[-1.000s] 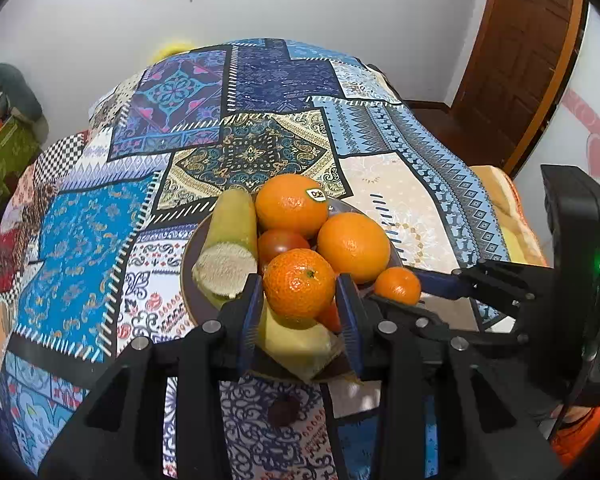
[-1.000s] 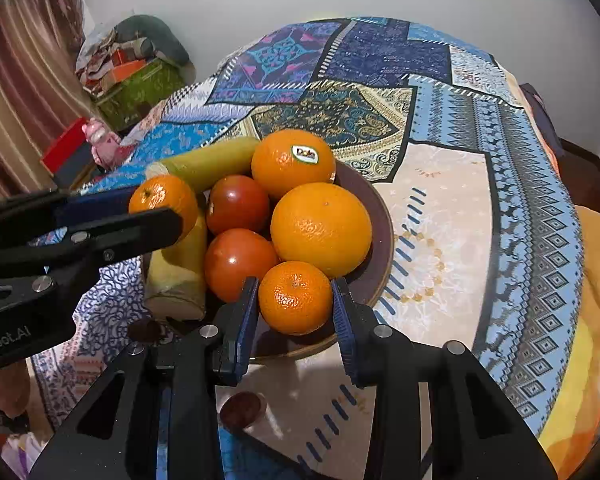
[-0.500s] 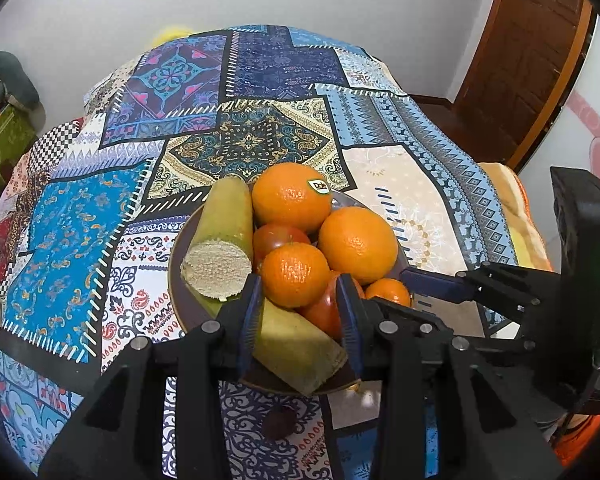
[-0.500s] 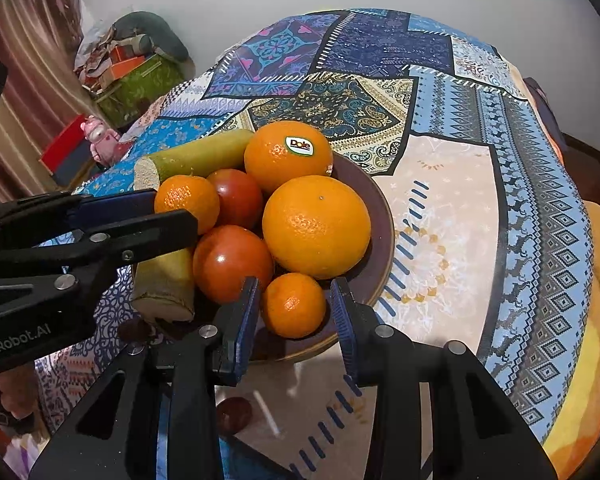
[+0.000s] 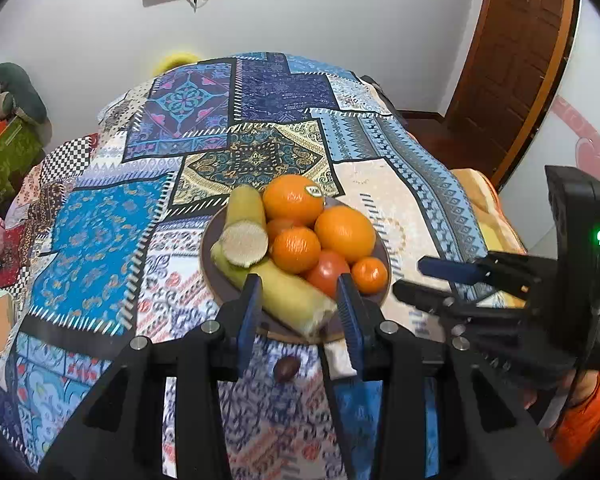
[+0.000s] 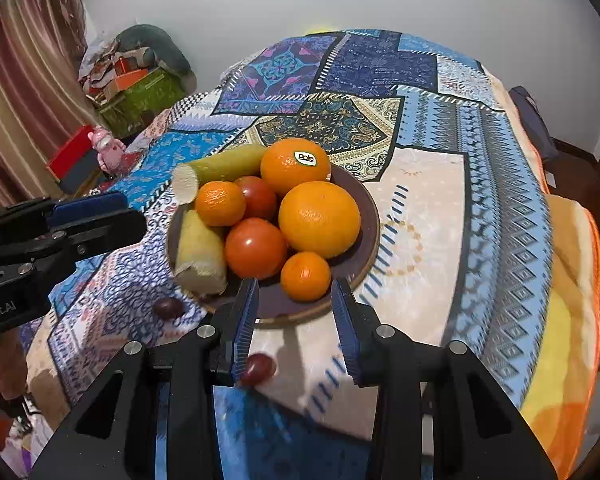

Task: Organize fruits
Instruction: 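Grasp a dark red plum with the right gripper while the left gripper grasps another plum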

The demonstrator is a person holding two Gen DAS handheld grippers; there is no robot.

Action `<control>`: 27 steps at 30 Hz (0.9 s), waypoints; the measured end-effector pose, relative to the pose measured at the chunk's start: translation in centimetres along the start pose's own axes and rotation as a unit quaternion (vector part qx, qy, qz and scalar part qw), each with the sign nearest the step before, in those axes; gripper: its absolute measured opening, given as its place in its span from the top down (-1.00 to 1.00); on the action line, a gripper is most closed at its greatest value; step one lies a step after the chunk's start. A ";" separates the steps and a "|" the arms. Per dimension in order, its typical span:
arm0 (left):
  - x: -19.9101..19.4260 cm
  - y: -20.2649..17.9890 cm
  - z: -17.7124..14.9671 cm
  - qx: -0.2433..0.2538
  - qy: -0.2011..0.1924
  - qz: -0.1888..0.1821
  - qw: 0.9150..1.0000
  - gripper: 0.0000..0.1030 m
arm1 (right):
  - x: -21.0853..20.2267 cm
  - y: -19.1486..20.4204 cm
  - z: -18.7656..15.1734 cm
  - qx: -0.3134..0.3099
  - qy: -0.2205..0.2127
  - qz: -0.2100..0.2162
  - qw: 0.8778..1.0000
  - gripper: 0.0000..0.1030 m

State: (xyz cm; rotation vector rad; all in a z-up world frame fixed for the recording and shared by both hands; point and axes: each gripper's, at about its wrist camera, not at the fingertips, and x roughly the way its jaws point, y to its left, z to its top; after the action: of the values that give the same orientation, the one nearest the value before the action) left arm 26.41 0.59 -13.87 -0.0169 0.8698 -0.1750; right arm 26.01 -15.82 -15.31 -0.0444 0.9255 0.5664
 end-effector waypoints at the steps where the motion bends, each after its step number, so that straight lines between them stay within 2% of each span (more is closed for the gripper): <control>1: -0.3 0.1 -0.4 -0.001 0.000 -0.001 1.000 0.26 | -0.2 0.1 -0.2 0.001 -0.001 -0.001 1.000 0.33; 7: -1.0 1.1 -3.0 -0.012 0.018 0.000 1.000 0.26 | -1.1 0.6 -1.8 0.008 0.002 0.000 1.000 0.33; 14: 1.1 1.5 -6.1 -0.019 0.060 -0.002 0.998 0.26 | 0.0 1.6 -3.5 0.008 0.027 0.009 1.000 0.33; 18: 2.6 1.5 -6.2 -0.021 0.069 -0.003 0.997 0.26 | 1.4 1.9 -4.0 0.011 0.044 0.021 0.999 0.33; 20: 3.1 1.6 -6.0 -0.022 0.072 -0.003 0.997 0.28 | 2.2 1.8 -4.1 0.020 0.053 0.043 0.997 0.33; 24: 4.4 1.7 -5.8 -0.023 0.081 -0.001 0.996 0.39 | 2.9 1.9 -4.5 0.017 0.058 0.032 0.998 0.34; 27: 5.3 1.9 -6.1 -0.029 0.093 -0.009 0.995 0.45 | 3.1 1.8 -4.5 0.016 0.057 0.035 0.998 0.42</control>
State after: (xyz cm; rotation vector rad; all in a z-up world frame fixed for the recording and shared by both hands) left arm 25.44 1.98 -22.00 -0.0630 1.0611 -0.1712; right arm 23.22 -14.14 -20.07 -0.0159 1.0502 0.6184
